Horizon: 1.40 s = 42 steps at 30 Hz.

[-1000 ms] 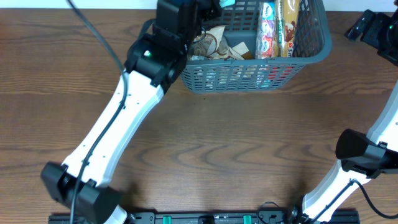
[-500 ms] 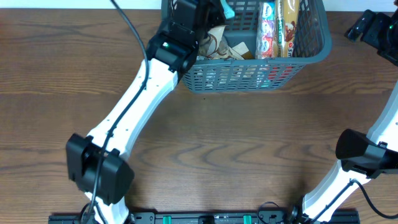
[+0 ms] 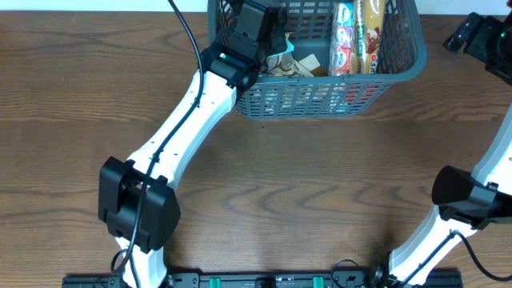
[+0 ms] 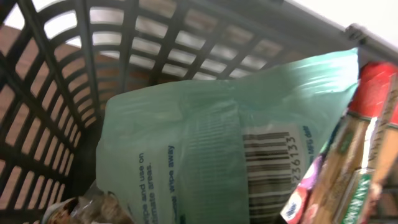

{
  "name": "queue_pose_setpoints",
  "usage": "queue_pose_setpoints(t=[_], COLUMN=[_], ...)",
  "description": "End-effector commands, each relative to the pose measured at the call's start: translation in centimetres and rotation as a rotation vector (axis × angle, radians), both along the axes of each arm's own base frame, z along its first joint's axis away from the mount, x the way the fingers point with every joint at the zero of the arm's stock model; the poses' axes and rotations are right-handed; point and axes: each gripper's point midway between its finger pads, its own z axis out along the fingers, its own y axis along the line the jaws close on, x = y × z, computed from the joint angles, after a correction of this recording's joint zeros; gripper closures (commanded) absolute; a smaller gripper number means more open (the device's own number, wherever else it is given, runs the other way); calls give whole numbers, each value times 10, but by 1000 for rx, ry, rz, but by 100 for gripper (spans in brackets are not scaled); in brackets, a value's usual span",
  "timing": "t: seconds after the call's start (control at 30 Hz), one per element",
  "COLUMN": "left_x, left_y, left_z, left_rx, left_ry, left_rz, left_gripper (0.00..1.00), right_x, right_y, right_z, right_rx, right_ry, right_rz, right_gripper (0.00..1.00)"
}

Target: Pack container

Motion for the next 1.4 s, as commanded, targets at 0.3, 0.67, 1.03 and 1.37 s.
queue_pose_setpoints(t=[0.3, 0.67, 1.03, 1.37], left_x=[5, -3, -89, -205], left_y=[0, 8, 112, 184], left_z=[-2, 66, 224, 259], left_rx=[24, 34, 155, 196], left_ry=[-8, -155, -410, -390], left_rz=[-4, -39, 134, 164], left_gripper=[41, 39, 34, 18], right_x=[-1, -1, -1, -1], right_y=[-1, -1, -1, -1], right_z=[1, 1, 0, 1], right_rx=[0, 1, 1, 1], right_ry=[0, 0, 1, 0], right_rz=[3, 2, 3, 2], right_gripper=[1, 1, 1, 1])
